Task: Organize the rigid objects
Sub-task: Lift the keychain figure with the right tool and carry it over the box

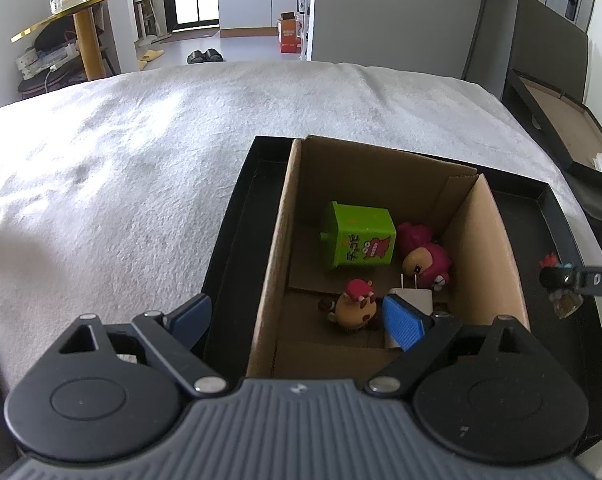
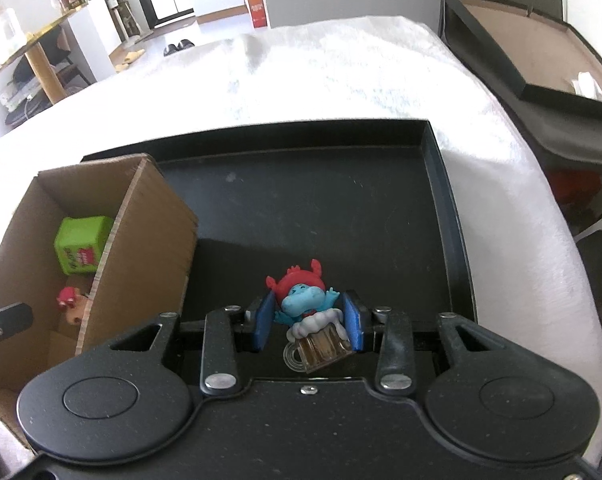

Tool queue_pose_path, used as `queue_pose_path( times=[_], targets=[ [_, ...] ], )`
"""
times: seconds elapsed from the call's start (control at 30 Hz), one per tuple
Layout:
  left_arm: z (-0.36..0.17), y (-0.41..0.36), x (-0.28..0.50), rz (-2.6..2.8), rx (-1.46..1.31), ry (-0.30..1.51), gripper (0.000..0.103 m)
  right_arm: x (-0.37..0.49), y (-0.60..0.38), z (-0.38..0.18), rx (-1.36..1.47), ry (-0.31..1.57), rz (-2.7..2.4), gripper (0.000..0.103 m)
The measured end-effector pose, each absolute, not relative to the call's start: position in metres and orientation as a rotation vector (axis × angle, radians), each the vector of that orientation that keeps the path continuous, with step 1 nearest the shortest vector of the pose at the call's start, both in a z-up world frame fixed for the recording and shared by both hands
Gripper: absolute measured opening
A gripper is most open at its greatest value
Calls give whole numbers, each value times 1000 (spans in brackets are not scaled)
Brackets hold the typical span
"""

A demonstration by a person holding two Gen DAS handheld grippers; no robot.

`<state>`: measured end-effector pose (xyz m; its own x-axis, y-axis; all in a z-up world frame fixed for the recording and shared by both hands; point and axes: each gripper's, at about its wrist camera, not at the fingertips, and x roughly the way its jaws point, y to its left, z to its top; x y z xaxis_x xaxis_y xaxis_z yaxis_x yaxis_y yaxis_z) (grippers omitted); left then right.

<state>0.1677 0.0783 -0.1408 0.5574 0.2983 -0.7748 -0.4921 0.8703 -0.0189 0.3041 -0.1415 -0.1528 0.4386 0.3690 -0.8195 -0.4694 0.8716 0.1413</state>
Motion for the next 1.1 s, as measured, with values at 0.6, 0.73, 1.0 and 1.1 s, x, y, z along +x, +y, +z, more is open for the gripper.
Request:
queue_pose_path(
  times=[0.6,0.73,1.0,1.1],
  targets=[
    [-145,79,150,442,-234,861,60,278,-109,-95,-101,882,627,37],
    [-145,80,145,436,-234,850,46,268,-98,-88,-104,874,655,37],
    [-145,85,138,417,-254,831,21,254,-79,-84,-98,890,707,37],
    [-145,88,135,415,-265,819,15,250,-73,-85,-94,904,723,37]
  ],
)
